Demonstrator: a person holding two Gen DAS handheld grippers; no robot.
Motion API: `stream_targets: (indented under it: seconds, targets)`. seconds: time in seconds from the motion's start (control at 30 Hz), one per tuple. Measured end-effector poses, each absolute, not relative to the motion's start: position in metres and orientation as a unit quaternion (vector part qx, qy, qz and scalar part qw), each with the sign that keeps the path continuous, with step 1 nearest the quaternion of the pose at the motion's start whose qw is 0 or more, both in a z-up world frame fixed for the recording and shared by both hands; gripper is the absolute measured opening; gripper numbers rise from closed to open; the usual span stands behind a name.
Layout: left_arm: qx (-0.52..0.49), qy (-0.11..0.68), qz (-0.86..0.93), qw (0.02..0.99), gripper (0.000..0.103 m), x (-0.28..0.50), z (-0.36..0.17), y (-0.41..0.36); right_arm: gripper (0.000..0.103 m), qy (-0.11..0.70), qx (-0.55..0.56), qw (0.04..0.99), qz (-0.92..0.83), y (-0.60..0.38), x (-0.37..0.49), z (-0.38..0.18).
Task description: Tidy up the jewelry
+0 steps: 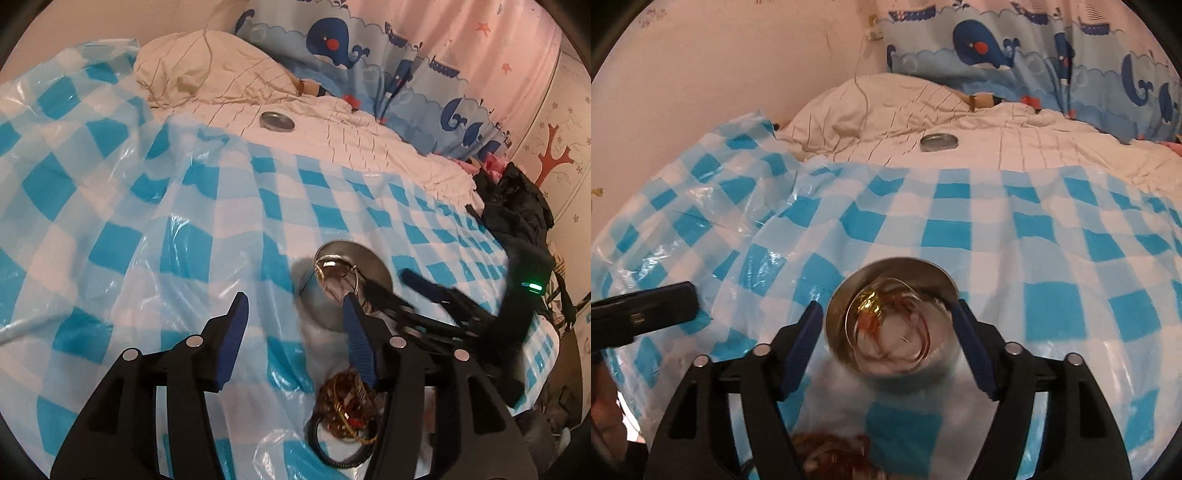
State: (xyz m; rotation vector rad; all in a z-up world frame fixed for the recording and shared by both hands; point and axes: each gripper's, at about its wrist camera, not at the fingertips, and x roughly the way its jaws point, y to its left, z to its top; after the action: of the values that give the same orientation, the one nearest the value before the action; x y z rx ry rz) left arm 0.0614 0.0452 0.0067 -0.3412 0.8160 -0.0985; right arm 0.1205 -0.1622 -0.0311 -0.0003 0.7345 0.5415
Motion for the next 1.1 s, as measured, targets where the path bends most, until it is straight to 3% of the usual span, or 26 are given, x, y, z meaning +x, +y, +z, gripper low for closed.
stream_targets:
  seconds: [0.23,0.47,1.0,1.03,1.1]
  targets:
    - [-0.144,0.395,-0.033,0.907,0.062,0.041,0.003,0.035,0.079,0.377,0.002,0.89,0.257,-0.214,0.041,-0.034]
    - [-0.129,0.394,-0.018,0.91,0.072,0.036,0.001,0.027,0.079,0.393,0.012,0.879,0.27,-0.206,0.021,-0.049]
    - [-0.103,0.4,-0.006,0.911,0.076,0.036,0.0,0.03,0.078,0.359,-0.071,0.887,0.281,-0.167,0.007,-0.062]
    - [-0.103,0.401,-0.006,0.911,0.077,0.036,0.0,0.03,0.077,0.358,-0.071,0.888,0.28,-0.167,0.008,-0.062]
    - [-0.1,0.401,-0.006,0.91,0.077,0.037,0.0,0.03,0.061,0.356,-0.07,0.89,0.278,-0.168,0.009,-0.06]
